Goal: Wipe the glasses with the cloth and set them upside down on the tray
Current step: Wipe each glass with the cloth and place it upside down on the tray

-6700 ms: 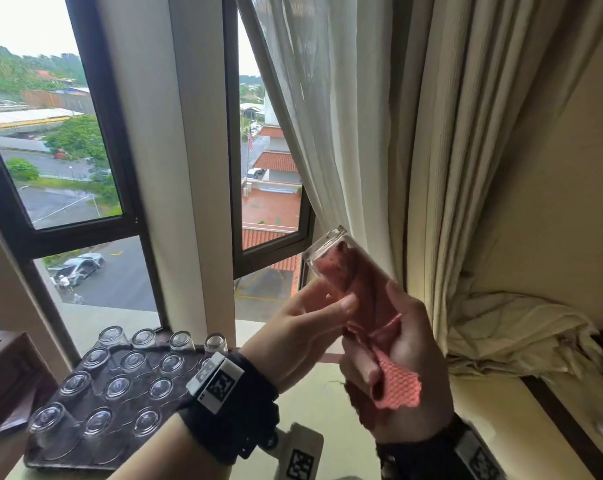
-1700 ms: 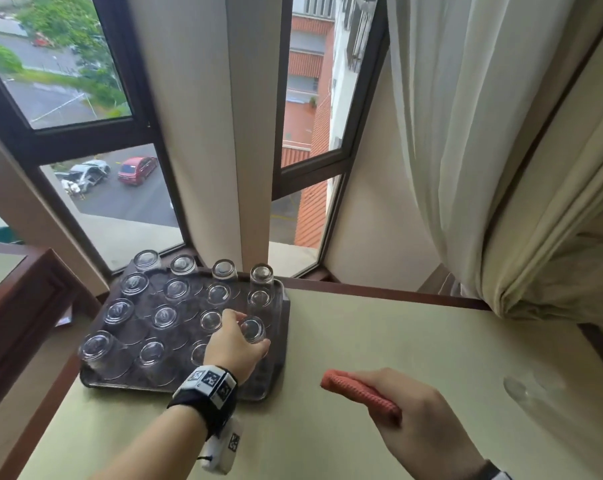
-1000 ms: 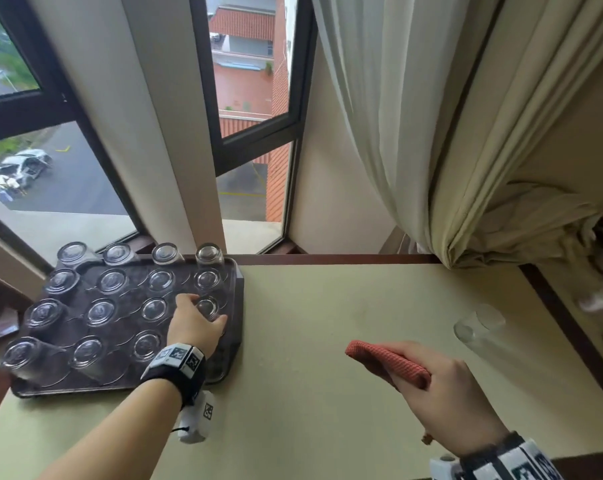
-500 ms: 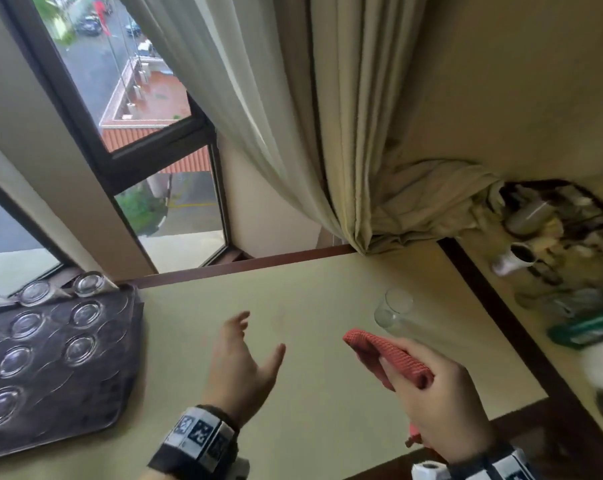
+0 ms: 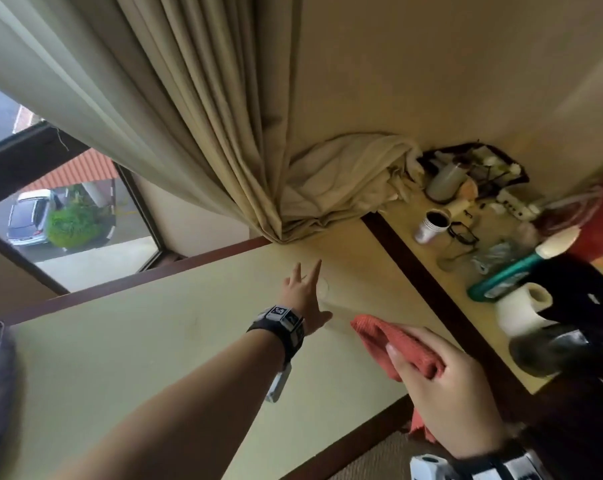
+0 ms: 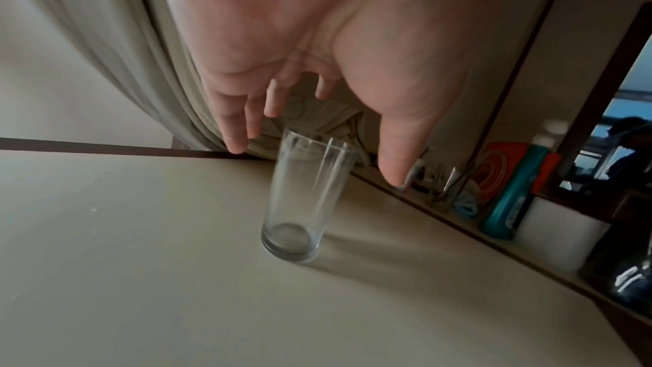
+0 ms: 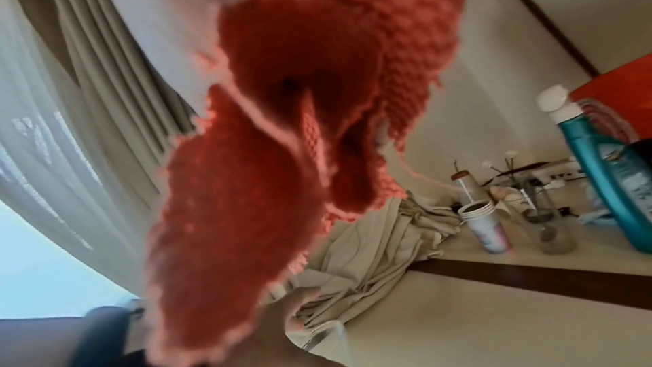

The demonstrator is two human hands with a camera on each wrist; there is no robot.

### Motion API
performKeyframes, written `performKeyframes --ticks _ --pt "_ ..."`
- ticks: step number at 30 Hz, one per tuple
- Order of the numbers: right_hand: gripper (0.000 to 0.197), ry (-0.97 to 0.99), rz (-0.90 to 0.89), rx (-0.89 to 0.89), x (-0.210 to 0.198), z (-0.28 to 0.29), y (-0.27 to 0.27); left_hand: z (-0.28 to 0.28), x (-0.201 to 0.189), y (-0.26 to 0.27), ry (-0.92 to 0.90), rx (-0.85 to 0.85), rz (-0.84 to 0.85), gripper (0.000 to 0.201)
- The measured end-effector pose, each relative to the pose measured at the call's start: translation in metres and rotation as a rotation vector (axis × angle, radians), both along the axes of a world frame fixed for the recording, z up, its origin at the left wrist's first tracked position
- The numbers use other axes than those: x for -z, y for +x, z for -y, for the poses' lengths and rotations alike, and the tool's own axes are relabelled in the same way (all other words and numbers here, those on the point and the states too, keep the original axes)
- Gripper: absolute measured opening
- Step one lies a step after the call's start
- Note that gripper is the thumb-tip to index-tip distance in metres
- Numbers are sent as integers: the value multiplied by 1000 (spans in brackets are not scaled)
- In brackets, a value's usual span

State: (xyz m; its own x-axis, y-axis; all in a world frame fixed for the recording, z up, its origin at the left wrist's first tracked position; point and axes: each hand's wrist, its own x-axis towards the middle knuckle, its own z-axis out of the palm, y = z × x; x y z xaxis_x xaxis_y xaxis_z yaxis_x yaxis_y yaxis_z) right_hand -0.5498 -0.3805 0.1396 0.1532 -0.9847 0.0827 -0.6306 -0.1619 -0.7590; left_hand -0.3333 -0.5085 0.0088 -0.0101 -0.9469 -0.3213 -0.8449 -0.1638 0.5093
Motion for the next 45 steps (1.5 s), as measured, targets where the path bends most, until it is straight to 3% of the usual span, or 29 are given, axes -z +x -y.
performKeyframes --ticks 3,7,11,14,19,22,24,30,32,34,37,40,45 --pt "29 1 3 5 -1 -2 -10 19 17 -10 36 -2 54 111" --pt "28 24 20 24 -1 -3 -14 23 32 -11 -33 -94 10 73" --pt "28 22 24 23 2 1 -8 -1 26 -3 -61 -203 -133 72" --pt "29 22 30 13 5 4 8 -38 8 17 -94 -387 -381 74" --pt "35 54 86 -16 4 12 58 -107 -38 73 -150 -769 -1115 89" --pt "35 25 173 -21 -9 19 103 -139 -79 106 -184 -836 -1403 77" --pt "37 -27 249 -39 -23 21 139 -153 -107 126 -217 -841 -1495 61" --pt "54 -178 487 -262 -78 4 256 -179 -188 170 -389 -758 -1439 64" --pt "59 -217 526 -394 -89 -13 289 -187 -202 185 -467 -748 -1373 57" --pt "64 -218 519 -528 -95 -33 314 -196 -213 203 -511 -767 -1306 64" --pt "63 -264 497 -730 -93 -54 336 -213 -235 236 -592 -829 -1275 76" --pt "69 -276 504 -776 -90 -69 351 -230 -260 261 -639 -848 -1231 63" --pt "70 -238 677 -819 -97 -72 369 -253 -273 269 -621 -682 -1132 58"
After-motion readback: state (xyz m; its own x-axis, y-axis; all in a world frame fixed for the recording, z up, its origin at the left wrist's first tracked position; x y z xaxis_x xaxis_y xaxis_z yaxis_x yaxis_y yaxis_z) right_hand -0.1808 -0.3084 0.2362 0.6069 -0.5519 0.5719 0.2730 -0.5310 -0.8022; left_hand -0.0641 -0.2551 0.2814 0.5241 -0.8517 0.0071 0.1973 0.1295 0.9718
